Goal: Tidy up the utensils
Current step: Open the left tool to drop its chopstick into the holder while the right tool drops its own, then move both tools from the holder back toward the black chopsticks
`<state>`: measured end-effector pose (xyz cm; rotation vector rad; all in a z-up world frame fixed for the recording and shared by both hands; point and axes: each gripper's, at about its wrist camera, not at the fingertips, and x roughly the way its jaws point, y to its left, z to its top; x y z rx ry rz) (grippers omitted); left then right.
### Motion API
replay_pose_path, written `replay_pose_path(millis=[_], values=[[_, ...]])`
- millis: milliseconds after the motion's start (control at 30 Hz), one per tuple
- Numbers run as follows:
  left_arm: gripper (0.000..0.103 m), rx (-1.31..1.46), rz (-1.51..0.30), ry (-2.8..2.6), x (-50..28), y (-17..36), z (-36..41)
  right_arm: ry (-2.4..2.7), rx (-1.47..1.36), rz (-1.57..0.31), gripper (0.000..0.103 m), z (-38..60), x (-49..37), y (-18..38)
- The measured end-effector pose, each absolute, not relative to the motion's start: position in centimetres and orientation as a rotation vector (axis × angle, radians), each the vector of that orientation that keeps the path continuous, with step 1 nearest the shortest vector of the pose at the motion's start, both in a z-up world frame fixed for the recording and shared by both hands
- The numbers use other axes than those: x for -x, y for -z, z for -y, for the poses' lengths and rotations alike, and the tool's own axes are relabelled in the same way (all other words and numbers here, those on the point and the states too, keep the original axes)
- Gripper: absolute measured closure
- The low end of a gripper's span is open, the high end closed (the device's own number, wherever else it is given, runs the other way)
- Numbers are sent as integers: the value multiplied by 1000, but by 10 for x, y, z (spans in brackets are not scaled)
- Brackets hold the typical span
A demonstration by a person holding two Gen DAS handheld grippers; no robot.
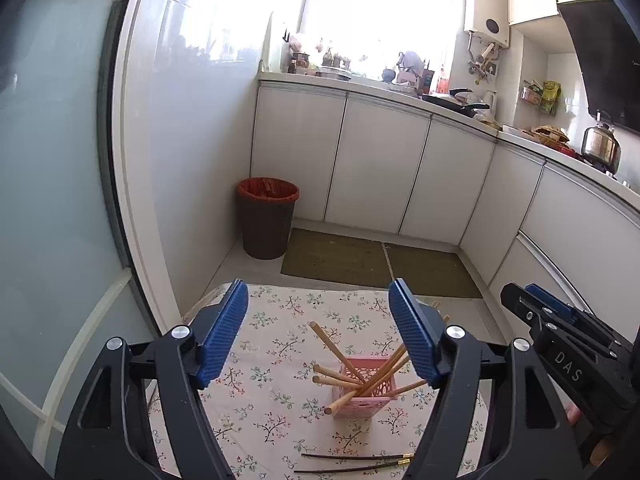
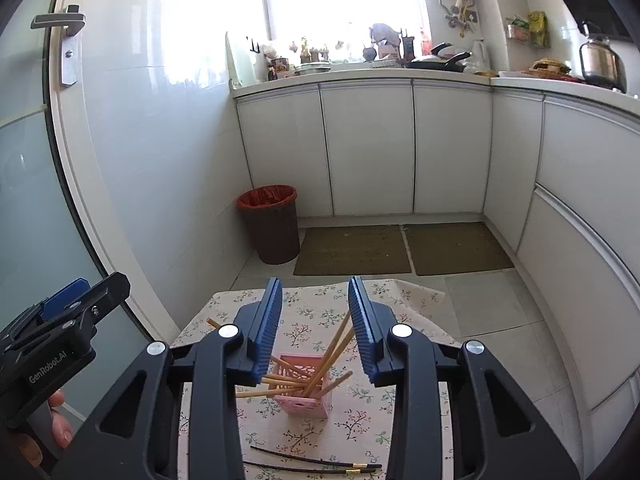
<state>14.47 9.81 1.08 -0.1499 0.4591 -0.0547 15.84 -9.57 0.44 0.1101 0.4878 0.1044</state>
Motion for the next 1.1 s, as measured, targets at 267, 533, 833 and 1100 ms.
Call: replay_pose_path(millis=[267,533,833,1100], values=[[18,116,-429,47,-115,-15,-84,-71,-108,-492,58,109,-125,-7],[7,112,-434,41,-102,-13,-80,5,-150,-472,30,126,-102,-3],[7,80,-478,54,-96,-6,-69,30,-227,-503,7,144,-90,9],[7,28,-577,117,-98,19,-55,44,-326,-631,7,178,-72,50]])
